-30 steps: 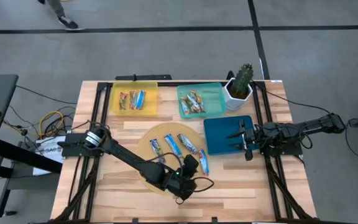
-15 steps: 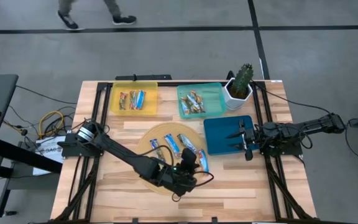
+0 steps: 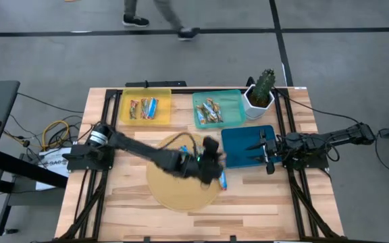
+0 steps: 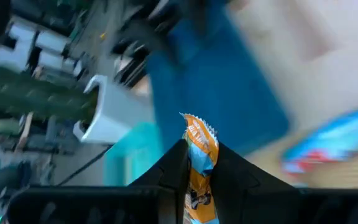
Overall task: Pick and place Granola Bars by type
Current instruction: Put the orange granola bar into the green bin
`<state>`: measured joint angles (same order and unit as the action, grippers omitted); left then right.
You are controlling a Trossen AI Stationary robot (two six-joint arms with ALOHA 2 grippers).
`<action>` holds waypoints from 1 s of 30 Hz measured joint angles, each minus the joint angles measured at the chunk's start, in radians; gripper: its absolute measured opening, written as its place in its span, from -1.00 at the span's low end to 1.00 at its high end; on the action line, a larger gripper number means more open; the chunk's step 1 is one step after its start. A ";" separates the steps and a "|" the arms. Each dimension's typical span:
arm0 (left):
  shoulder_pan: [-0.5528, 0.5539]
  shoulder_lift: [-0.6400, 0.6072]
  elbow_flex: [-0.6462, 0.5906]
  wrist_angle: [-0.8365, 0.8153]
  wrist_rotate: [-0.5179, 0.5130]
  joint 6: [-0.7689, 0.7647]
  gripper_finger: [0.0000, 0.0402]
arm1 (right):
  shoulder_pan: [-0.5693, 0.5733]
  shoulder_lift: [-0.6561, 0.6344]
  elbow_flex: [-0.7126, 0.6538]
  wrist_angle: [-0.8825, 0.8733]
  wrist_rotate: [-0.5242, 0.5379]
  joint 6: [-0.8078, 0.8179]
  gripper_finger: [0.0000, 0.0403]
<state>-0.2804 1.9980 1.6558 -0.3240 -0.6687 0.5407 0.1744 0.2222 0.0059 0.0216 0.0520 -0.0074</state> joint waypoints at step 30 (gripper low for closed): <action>0.398 -0.002 -0.025 -0.032 0.244 0.336 -0.77 | 0.000 0.000 0.000 0.000 0.000 0.000 -0.23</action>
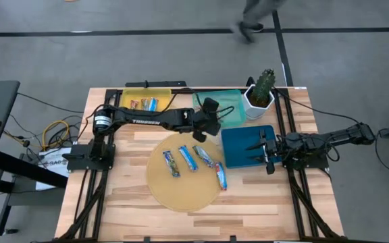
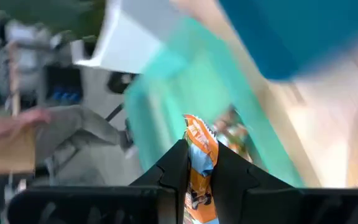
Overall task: Pick and place Granola Bars by type
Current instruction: Put the orange granola bar into the green bin
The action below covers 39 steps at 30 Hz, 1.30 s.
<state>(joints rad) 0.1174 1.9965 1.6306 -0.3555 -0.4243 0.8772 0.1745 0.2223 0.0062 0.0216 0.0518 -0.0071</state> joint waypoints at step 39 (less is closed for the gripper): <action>0.128 0.100 0.000 -0.153 0.241 0.795 -0.64 | 0.000 0.013 0.000 0.000 0.000 0.000 -0.23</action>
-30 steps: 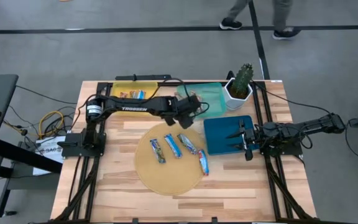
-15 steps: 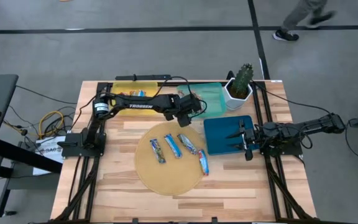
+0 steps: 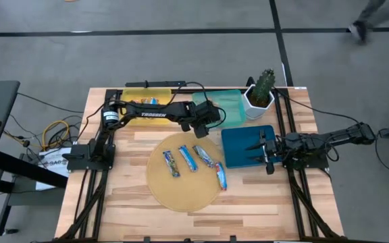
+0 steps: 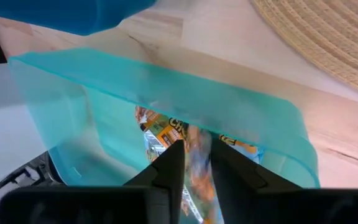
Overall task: Pick and place Granola Bars by type
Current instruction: Put the orange granola bar into the green bin, then put the red granola bar into the yellow bin
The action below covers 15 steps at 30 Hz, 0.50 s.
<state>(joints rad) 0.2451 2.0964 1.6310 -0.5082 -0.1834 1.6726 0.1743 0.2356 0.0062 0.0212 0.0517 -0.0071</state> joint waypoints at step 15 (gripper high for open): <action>-0.017 0.000 0.000 0.017 -0.029 -0.050 -0.36 | 0.000 0.000 0.000 0.000 0.000 0.000 -0.23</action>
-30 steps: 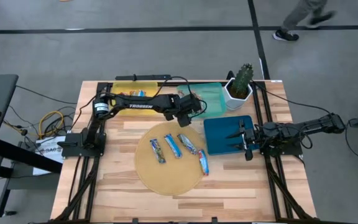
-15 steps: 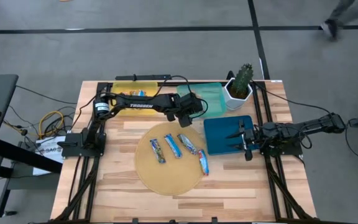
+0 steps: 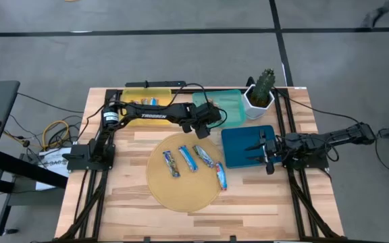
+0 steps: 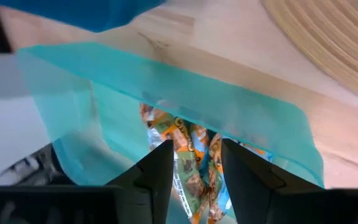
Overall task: Pick and place Granola Bars by type
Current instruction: Put the red granola bar into the yellow bin
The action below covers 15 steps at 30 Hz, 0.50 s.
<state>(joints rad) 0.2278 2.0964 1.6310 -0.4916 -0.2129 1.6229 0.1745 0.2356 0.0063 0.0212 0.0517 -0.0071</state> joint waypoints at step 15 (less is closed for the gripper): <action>-0.141 -0.046 0.000 0.034 -0.297 -0.355 -0.37 | 0.000 0.000 0.000 0.000 0.000 0.000 -0.23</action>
<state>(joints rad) 0.0865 2.0507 1.6314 -0.4573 -0.5096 1.2675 0.1741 0.2356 0.0063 0.0212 0.0520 -0.0072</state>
